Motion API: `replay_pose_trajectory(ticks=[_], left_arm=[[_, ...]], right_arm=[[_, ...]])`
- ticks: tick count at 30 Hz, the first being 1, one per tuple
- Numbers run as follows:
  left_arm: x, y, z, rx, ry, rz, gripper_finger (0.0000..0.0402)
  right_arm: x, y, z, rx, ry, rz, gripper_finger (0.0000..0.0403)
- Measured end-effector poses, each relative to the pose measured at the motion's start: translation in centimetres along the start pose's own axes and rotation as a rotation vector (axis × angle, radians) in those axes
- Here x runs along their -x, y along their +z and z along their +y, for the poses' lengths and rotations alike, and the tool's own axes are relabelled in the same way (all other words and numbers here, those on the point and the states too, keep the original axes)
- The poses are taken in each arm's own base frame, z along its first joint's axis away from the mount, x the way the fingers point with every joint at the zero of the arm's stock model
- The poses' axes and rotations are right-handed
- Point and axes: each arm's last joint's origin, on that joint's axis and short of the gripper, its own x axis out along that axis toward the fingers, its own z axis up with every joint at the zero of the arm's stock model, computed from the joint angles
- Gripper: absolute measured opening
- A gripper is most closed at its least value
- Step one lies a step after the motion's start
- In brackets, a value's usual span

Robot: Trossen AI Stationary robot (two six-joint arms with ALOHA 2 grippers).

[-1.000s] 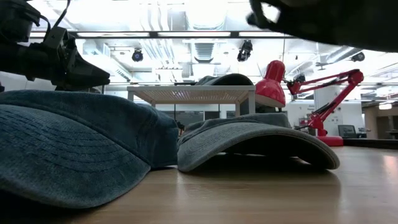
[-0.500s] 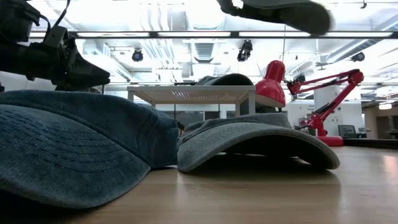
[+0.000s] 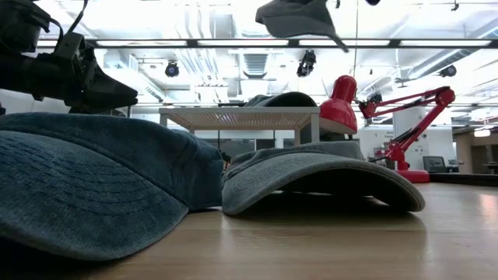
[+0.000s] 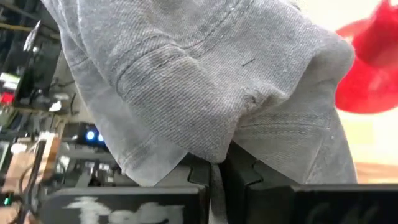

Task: Pick & Place hat
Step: Stack the right gray cap on top of the gray cap on the shelf

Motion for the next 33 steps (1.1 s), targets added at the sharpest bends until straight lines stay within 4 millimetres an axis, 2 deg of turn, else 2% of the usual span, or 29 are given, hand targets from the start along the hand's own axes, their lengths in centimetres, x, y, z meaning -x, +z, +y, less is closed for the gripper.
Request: replay_pose_trajectory(ticks=[11, 15, 22, 28, 33], left_arm=[[0.0, 0.0, 0.0, 0.0, 0.0, 0.0, 0.0094], [0.0, 0.0, 0.0, 0.0, 0.0, 0.0, 0.0094], [0.0, 0.0, 0.0, -0.002, -0.008, 0.008, 0.0094], [0.0, 0.0, 0.0, -0.002, -0.008, 0.008, 0.0094], [0.0, 0.0, 0.0, -0.002, -0.008, 0.008, 0.0094]], right_arm=[[-5.8, 3.1, 4.1, -0.051, 0.0, 0.074, 0.0013], [-8.1, 4.8, 4.9, -0.063, 0.002, 0.114, 0.0013], [-10.8, 6.5, 4.2, -0.086, -0.083, 0.2, 0.0013], [-11.2, 7.3, 2.7, -0.129, -0.203, 0.214, 0.0013], [-11.1, 7.4, 2.6, -0.15, -0.217, 0.213, 0.0013]])
